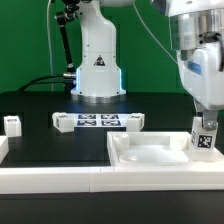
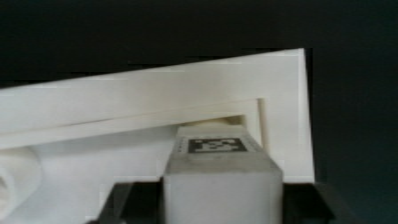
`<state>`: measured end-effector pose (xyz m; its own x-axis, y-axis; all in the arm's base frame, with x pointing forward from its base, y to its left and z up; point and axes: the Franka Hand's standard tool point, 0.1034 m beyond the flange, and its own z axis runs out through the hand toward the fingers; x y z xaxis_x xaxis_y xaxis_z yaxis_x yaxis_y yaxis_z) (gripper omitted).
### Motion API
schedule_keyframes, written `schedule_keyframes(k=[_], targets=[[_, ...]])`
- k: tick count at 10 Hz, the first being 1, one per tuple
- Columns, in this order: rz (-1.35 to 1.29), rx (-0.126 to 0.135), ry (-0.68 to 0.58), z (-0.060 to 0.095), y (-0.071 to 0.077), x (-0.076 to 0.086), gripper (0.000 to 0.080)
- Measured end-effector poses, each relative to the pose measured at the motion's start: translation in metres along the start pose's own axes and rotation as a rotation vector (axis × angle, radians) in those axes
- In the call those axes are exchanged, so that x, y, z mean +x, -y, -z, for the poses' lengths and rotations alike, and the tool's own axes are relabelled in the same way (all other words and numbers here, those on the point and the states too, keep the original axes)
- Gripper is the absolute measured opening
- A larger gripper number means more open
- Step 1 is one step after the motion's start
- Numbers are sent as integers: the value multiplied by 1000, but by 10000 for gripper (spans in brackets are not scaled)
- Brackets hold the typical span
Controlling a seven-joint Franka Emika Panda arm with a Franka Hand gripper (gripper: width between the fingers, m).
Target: Assemble square table
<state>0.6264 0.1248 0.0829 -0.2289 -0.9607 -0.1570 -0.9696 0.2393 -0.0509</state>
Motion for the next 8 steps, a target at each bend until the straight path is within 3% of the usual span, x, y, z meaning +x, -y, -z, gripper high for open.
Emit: schedule_keyframes(k=[3, 4, 5, 6, 7, 8], targets=[[-113, 1, 10, 0, 1, 1, 290], [-103, -1, 10, 0, 0, 0, 451], [-57, -15, 6, -1, -1, 1, 451], [39, -69, 6, 0, -2, 3, 576], [92, -98, 8, 1, 3, 3, 634], [223, -109, 14, 0, 4, 2, 645]])
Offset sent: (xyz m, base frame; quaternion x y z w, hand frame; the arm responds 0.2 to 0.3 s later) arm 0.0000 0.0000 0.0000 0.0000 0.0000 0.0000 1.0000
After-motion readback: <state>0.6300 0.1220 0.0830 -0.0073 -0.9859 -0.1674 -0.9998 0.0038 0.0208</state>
